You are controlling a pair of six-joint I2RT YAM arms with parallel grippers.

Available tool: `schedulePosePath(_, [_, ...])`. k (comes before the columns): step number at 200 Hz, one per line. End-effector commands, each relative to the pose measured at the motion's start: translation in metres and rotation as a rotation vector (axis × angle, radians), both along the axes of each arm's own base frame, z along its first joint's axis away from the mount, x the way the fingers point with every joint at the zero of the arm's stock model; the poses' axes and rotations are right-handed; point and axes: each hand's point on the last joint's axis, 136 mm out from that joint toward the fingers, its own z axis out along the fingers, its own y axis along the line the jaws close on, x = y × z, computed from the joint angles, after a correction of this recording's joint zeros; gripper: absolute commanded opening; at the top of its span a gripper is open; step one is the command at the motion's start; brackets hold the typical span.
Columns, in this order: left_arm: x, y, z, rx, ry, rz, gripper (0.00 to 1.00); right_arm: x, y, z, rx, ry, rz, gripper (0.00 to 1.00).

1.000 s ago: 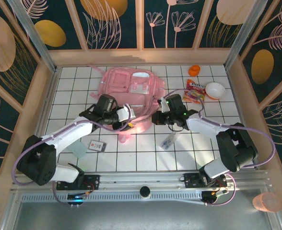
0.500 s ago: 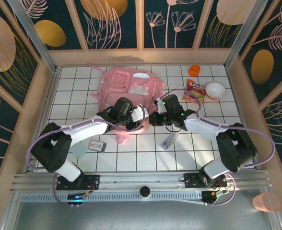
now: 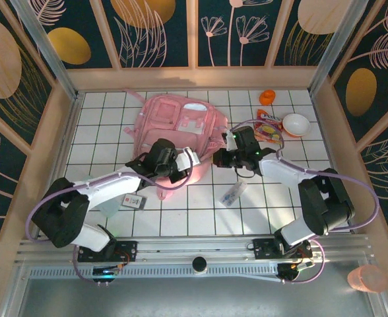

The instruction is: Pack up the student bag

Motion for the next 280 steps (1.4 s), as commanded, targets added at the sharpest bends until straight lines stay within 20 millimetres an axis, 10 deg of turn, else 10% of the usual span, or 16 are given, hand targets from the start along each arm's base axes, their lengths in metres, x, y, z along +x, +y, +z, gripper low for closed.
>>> schedulePosePath(1, [-0.013, -0.003, 0.018, -0.037, -0.026, -0.07, 0.0, 0.032, -0.017, -0.002, -0.07, -0.059, -0.057, 0.0])
schedulePosePath(116, [-0.04, -0.004, 0.043, -0.099, -0.043, -0.184, 0.0, 0.124, -0.045, -0.002, -0.099, -0.161, -0.127, 0.0])
schedulePosePath(137, [-0.037, -0.004, 0.042, -0.099, -0.044, -0.17, 0.0, 0.121, -0.045, 0.004, -0.093, -0.178, -0.117, 0.0])
schedulePosePath(148, [-0.032, -0.003, 0.042, -0.093, -0.049, -0.15, 0.01, 0.118, -0.046, 0.01, -0.092, -0.197, -0.112, 0.18])
schedulePosePath(180, [-0.01, 0.02, 0.064, -0.118, -0.097, -0.055, 0.52, 0.103, -0.051, 0.053, -0.078, -0.302, -0.11, 0.57])
schedulePosePath(201, [0.002, 0.051, 0.075, -0.133, -0.105, -0.02, 0.65, 0.084, -0.046, 0.085, -0.081, -0.418, -0.068, 0.59])
schedulePosePath(228, [-0.001, 0.075, 0.044, 0.054, -0.079, -0.073, 0.76, 0.056, -0.031, 0.116, -0.074, -0.578, 0.028, 0.6])
schedulePosePath(280, [0.018, 0.072, 0.016, 0.193, -0.108, -0.17, 0.8, 0.016, -0.004, 0.128, -0.106, -0.75, 0.233, 0.61])
